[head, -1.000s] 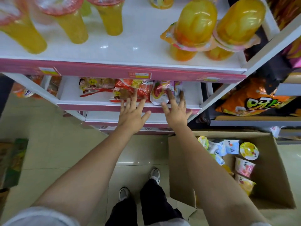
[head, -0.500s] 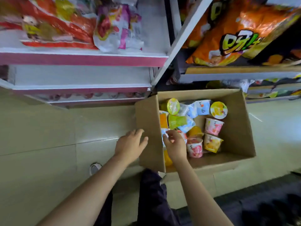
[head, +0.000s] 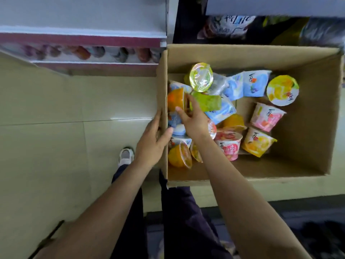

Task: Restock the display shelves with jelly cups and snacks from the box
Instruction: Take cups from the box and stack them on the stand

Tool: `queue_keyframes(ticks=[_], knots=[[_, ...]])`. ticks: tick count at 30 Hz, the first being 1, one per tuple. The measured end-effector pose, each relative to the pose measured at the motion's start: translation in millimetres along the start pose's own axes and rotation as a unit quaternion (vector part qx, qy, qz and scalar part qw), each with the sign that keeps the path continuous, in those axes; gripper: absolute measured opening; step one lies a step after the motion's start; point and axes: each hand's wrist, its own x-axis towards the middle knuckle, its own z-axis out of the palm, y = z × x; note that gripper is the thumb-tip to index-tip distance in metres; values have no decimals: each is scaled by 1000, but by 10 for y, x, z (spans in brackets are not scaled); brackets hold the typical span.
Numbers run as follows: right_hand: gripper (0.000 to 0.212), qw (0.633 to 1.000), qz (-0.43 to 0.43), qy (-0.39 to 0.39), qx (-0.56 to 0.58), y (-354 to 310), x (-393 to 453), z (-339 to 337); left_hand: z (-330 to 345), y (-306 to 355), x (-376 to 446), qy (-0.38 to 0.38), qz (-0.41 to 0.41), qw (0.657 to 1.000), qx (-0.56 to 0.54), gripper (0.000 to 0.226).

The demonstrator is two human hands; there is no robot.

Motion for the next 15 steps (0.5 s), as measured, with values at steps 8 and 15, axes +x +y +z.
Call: queue_keyframes(ticks=[8,15], knots=[[21,993,-61,89,-42,-129,-55,-135,-42,52,-8,-9,-28,999,30,75],[15,986,34,131,97,-129,-55,-288,-126,105,-26,-14,-54,997,49,81]])
